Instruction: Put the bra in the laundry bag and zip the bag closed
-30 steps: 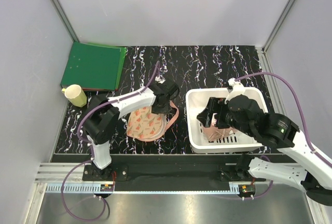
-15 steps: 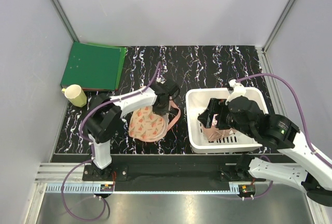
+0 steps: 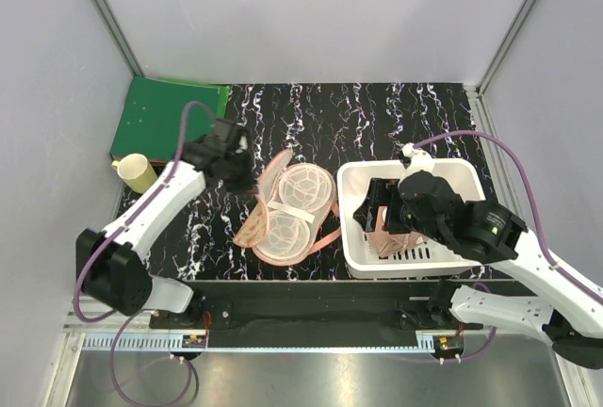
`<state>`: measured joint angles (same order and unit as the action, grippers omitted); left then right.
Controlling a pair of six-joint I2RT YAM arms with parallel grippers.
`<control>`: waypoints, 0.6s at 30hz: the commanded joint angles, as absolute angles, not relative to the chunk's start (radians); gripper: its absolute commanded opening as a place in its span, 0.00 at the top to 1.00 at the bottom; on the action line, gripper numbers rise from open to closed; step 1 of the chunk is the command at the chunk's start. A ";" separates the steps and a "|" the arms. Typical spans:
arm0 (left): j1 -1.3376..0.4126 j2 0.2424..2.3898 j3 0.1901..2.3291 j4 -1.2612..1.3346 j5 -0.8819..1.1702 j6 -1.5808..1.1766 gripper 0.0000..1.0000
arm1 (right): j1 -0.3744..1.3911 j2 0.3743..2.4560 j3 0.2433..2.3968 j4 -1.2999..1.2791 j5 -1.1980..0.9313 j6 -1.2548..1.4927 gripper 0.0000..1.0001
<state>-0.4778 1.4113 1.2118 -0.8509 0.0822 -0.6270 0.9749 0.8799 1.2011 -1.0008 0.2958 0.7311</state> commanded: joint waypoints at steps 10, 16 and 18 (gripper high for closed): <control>-0.173 1.230 1.215 -1.083 -0.293 -0.443 0.50 | 0.836 1.061 1.328 -1.218 0.326 0.821 0.09; -0.224 1.184 1.290 -1.103 -0.192 -0.459 0.31 | 0.513 1.169 1.246 -1.198 0.244 0.652 0.06; -0.288 1.164 1.289 -1.091 -0.148 -0.497 0.39 | 0.508 1.225 1.224 -1.135 0.241 0.573 0.05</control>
